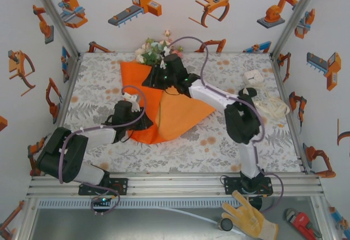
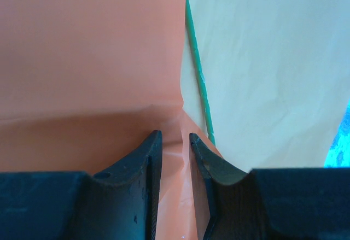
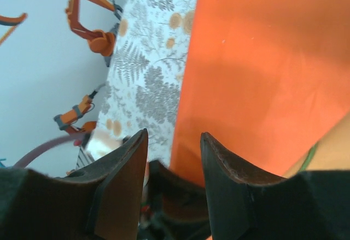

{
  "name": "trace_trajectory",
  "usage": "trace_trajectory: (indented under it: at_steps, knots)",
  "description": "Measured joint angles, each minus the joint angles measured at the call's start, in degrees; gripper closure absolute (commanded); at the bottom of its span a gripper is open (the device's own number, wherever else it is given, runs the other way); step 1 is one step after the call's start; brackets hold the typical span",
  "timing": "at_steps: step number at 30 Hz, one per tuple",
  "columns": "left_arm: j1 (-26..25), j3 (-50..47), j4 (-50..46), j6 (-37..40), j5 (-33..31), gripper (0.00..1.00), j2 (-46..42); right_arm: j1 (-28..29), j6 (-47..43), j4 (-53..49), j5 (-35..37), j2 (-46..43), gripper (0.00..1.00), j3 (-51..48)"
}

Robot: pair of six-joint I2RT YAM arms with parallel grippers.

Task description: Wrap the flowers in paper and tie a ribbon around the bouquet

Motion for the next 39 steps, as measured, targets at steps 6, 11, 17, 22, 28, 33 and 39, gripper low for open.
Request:
trace_trajectory:
  at_steps: [6, 11, 17, 22, 28, 33, 39]
  knots:
    - [0.0, -0.9, 1.6, -0.1, 0.3, 0.63, -0.1, -0.5, 0.9, -1.9, -4.0, 14.8, 0.6, 7.0]
    - [0.7, -2.1, -1.9, -1.5, 0.3, 0.49, -5.8, -0.6, 1.4, -3.3, -5.0, 17.5, 0.6, 7.9]
    - [8.0, -2.4, -9.2, -5.6, -0.9, 0.51, -19.0, -0.6, 0.3, -5.1, -4.5, 17.6, 0.59, 8.8]
    - [12.8, -1.5, -15.1, -9.5, -2.7, 0.71, -18.3, -0.7, -0.3, -5.5, -4.3, 17.6, 0.59, 8.8]
    - [15.6, -6.4, -16.0, -14.1, -4.3, 0.75, -14.2, -0.7, -1.0, -6.1, -3.9, 17.5, 0.56, 8.8]
    - [15.9, -6.9, -12.7, -16.0, -4.1, 0.76, -12.5, -0.6, -1.4, -7.1, -3.4, 16.1, 0.52, 8.5]
    - [15.9, -8.5, -8.7, -15.9, -2.8, 0.77, -12.3, 2.1, -2.2, -7.1, -3.3, 11.3, 0.52, 9.1]
